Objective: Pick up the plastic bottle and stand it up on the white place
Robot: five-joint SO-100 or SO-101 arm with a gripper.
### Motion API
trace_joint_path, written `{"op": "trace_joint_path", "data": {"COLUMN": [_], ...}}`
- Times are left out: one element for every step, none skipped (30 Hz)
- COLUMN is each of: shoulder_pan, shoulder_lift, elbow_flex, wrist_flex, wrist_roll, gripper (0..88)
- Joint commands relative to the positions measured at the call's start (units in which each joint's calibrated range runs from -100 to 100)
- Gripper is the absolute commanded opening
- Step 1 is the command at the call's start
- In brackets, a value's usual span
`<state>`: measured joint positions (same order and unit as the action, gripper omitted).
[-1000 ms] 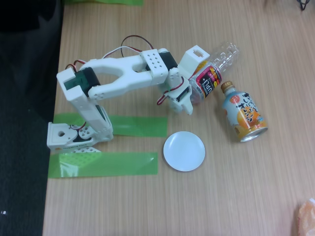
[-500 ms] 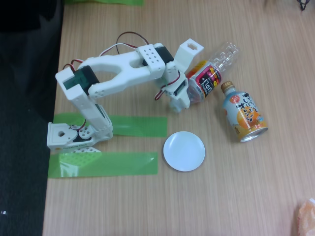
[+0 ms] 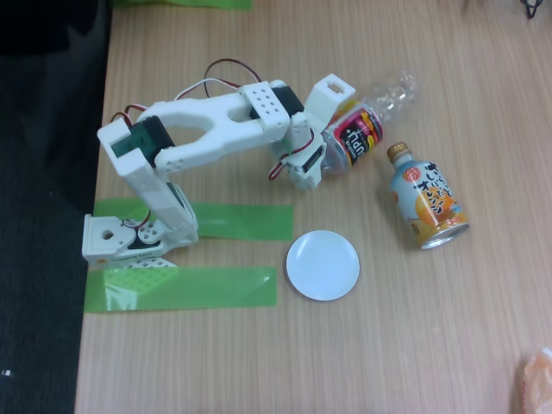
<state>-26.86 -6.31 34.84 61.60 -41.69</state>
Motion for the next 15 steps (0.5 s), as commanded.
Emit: {"op": "trace_joint_path", "data": {"shoulder_pan": [2.0,2.4,2.6,2.9,3.2,3.5,3.9,4.3,4.6,4.9,5.2,5.5,5.7,5.7,5.5], "shoulder_lift": [-0.1,-0.1,-0.1,-0.1,-0.1,-0.1,-0.2,-0.2,-0.3,-0.5,-0.9,-1.0,-1.0,-1.0,-1.0], "elbow_flex": [-0.1,0.0,0.1,0.1,0.1,0.1,0.0,0.0,0.0,0.1,0.1,0.0,-0.3,-0.8,-1.6], "wrist_flex": [-0.4,-0.4,-0.4,-0.3,-0.3,-0.1,0.2,0.4,0.5,0.5,0.5,0.6,1.1,2.4,3.8], "wrist_roll": [-0.1,-0.1,-0.1,0.1,0.2,0.3,0.3,0.3,0.4,0.4,0.4,0.4,0.4,0.4,0.4], "gripper": [5.1,4.6,4.4,4.1,3.8,3.7,3.7,3.7,3.7,3.7,3.7,3.7,3.7,3.7,3.7]}}
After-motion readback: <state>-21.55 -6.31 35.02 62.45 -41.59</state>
